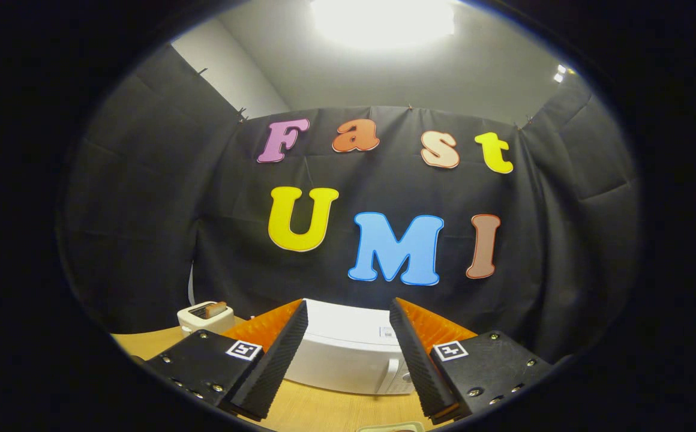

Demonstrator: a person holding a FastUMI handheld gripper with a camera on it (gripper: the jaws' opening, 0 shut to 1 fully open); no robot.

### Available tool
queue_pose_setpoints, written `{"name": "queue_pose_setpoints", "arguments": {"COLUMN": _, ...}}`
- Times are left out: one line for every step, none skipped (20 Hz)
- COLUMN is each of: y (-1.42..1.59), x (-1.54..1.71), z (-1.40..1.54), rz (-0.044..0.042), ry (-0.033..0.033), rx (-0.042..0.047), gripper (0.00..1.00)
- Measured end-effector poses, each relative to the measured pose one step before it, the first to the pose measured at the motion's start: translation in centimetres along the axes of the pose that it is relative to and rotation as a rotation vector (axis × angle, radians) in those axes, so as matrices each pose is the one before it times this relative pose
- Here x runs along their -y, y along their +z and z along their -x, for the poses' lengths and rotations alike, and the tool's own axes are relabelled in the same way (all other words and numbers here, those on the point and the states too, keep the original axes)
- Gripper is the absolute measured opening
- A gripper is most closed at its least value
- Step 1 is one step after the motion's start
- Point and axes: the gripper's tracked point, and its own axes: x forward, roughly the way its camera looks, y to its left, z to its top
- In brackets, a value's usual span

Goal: Open the microwave, put the food inside, and close the microwave door.

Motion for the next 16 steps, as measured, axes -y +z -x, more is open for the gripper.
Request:
{"name": "queue_pose_setpoints", "arguments": {"y": -0.355, "x": 0.366, "z": -0.145, "rz": 0.00161, "ry": -0.00532, "rx": 0.00124, "gripper": 0.89}}
{"name": "queue_pose_setpoints", "arguments": {"y": -0.374, "x": 0.463, "z": -0.198, "rz": 0.00755, "ry": -0.01043, "rx": 0.00425, "gripper": 0.89}}
{"name": "queue_pose_setpoints", "arguments": {"y": -0.700, "x": 0.629, "z": -0.356, "rz": 0.00892, "ry": -0.01738, "rx": 0.00031, "gripper": 0.89}}
{"name": "queue_pose_setpoints", "arguments": {"y": -0.813, "x": 0.528, "z": -0.304, "rz": 0.00374, "ry": -0.01207, "rx": -0.00570, "gripper": 0.89}}
{"name": "queue_pose_setpoints", "arguments": {"y": -0.981, "x": 0.228, "z": -0.342, "rz": -0.00410, "ry": -0.00412, "rx": -0.00702, "gripper": 0.89}}
{"name": "queue_pose_setpoints", "arguments": {"y": -0.934, "x": 0.496, "z": -0.364, "rz": -0.00668, "ry": -0.00897, "rx": -0.00857, "gripper": 0.89}}
{"name": "queue_pose_setpoints", "arguments": {"y": -1.125, "x": 0.658, "z": -0.352, "rz": -0.00574, "ry": -0.01023, "rx": -0.01166, "gripper": 0.89}}
{"name": "queue_pose_setpoints", "arguments": {"y": -1.128, "x": 0.544, "z": -0.453, "rz": -0.00758, "ry": -0.00767, "rx": -0.01179, "gripper": 0.89}}
{"name": "queue_pose_setpoints", "arguments": {"y": -1.271, "x": 0.457, "z": -0.510, "rz": -0.00746, "ry": -0.00639, "rx": -0.01235, "gripper": 0.89}}
{"name": "queue_pose_setpoints", "arguments": {"y": -1.271, "x": 0.567, "z": -0.678, "rz": -0.00533, "ry": -0.00978, "rx": -0.01462, "gripper": 0.89}}
{"name": "queue_pose_setpoints", "arguments": {"y": -1.435, "x": 0.544, "z": -0.706, "rz": -0.00664, "ry": -0.00620, "rx": -0.01409, "gripper": 0.89}}
{"name": "queue_pose_setpoints", "arguments": {"y": -1.275, "x": 0.376, "z": -0.819, "rz": -0.00567, "ry": -0.00354, "rx": -0.01446, "gripper": 0.88}}
{"name": "queue_pose_setpoints", "arguments": {"y": -1.330, "x": 0.360, "z": -0.862, "rz": -0.00517, "ry": 0.00094, "rx": -0.00955, "gripper": 0.87}}
{"name": "queue_pose_setpoints", "arguments": {"y": -1.230, "x": 0.442, "z": -0.889, "rz": -0.00380, "ry": -0.00724, "rx": -0.01063, "gripper": 0.87}}
{"name": "queue_pose_setpoints", "arguments": {"y": -1.483, "x": 0.794, "z": -0.925, "rz": -0.00413, "ry": -0.01911, "rx": -0.01857, "gripper": 0.87}}
{"name": "queue_pose_setpoints", "arguments": {"y": -1.265, "x": 0.467, "z": -0.892, "rz": -0.01193, "ry": -0.00613, "rx": -0.01880, "gripper": 0.87}}
